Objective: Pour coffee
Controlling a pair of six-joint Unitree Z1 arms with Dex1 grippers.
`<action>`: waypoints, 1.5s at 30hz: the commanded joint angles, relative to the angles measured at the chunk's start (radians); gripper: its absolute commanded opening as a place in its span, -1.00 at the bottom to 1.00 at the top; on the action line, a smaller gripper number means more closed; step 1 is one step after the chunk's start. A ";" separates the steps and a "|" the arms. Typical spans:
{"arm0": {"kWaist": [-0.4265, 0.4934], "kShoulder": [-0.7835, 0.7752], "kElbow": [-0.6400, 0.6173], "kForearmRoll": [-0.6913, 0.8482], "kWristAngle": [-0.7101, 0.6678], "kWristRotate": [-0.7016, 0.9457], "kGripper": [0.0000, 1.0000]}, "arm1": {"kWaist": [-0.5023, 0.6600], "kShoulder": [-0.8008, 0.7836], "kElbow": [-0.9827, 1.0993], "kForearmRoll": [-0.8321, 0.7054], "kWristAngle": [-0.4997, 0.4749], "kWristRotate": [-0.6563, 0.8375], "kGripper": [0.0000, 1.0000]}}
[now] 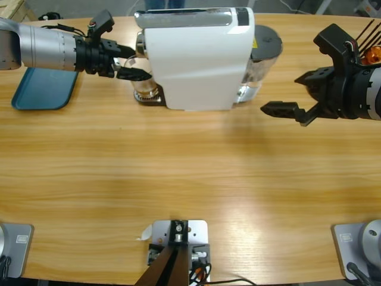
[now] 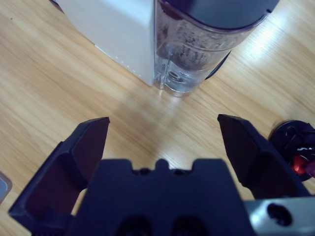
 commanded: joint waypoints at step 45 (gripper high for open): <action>0.169 -0.175 0.129 0.017 0.135 -0.040 -0.65 | -0.004 0.050 0.060 -0.065 0.004 0.038 1.00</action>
